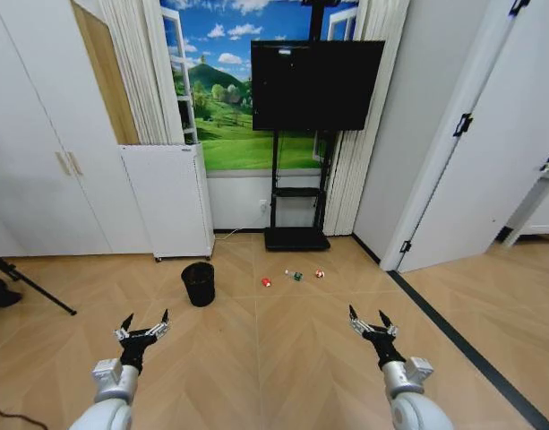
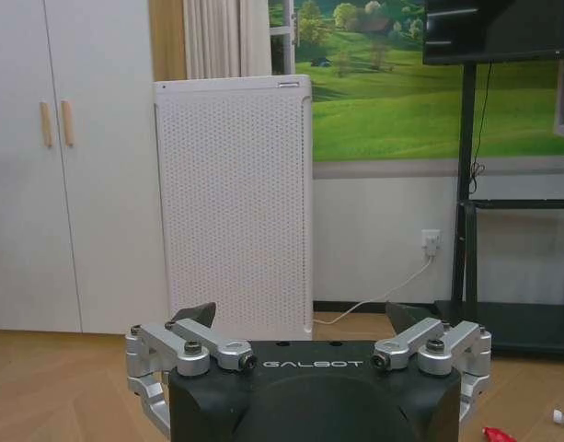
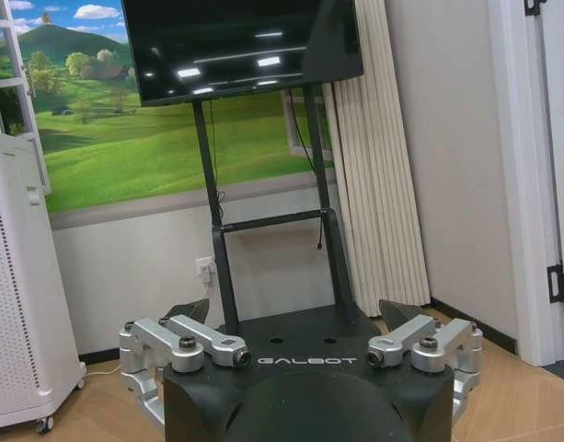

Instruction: Pick up the trash bin and place the garbage on the floor into it.

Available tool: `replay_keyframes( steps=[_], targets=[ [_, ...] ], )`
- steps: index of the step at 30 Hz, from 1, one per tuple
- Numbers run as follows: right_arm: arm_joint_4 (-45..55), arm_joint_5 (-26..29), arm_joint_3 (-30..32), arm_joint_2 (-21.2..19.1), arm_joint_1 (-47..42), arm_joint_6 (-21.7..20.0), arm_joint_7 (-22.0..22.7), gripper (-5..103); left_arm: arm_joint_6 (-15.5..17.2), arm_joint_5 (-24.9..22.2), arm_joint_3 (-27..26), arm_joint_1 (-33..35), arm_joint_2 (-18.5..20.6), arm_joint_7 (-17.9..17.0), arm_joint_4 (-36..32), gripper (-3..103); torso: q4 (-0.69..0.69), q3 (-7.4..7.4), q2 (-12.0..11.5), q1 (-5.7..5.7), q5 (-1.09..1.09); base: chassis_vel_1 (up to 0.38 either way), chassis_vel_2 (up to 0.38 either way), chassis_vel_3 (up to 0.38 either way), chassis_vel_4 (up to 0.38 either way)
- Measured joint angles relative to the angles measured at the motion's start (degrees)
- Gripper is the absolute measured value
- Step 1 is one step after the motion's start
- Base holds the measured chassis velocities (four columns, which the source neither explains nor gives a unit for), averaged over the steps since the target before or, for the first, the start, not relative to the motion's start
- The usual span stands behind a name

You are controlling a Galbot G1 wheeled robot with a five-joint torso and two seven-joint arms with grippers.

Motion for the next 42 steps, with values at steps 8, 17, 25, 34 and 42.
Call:
replay_keyframes(
  steps=[8, 17, 25, 34, 42],
  targets=[
    [0.13, -0.01, 0.01, 0.00, 0.03, 0.02, -0.01, 100, -0.10, -0.09, -0.12, 0.06, -0.16, 0.04, -0.04, 100, 0.02, 0.01, -0.01, 0.02, 0.00, -0.324, 0.331, 0.329, -0.329],
    [0.17, -0.01, -0.10, -0.23, 0.28, 0.02, 0.05, 100, -0.20, -0.12, -0.33, 0.19, -0.40, 0.04, -0.13, 100, 0.01, 0.00, 0.00, 0.02, -0.07, -0.360, 0.357, 0.383, -0.353],
    [-0.06, 0.03, -0.12, -0.23, 0.29, 0.09, 0.05, 100, -0.21, 0.03, -0.28, 0.14, -0.45, 0.05, -0.14, 100, 0.02, 0.00, -0.01, 0.02, 0.05, -0.359, 0.357, 0.338, -0.356],
    [-0.11, 0.39, -0.17, -0.22, 0.40, 0.22, 0.03, 100, -0.22, 0.10, -0.23, 0.04, -0.47, 0.04, 0.02, 100, 0.02, 0.00, -0.01, 0.01, -0.02, -0.360, 0.355, 0.351, -0.364],
    [-0.42, 0.93, -0.47, -0.23, 0.55, 2.56, -0.10, 100, -0.22, 0.27, -0.17, 0.04, -0.50, 0.03, 0.12, 100, 0.04, 0.01, -0.02, 0.03, 0.03, -0.352, 0.350, 0.348, -0.349]
  ],
)
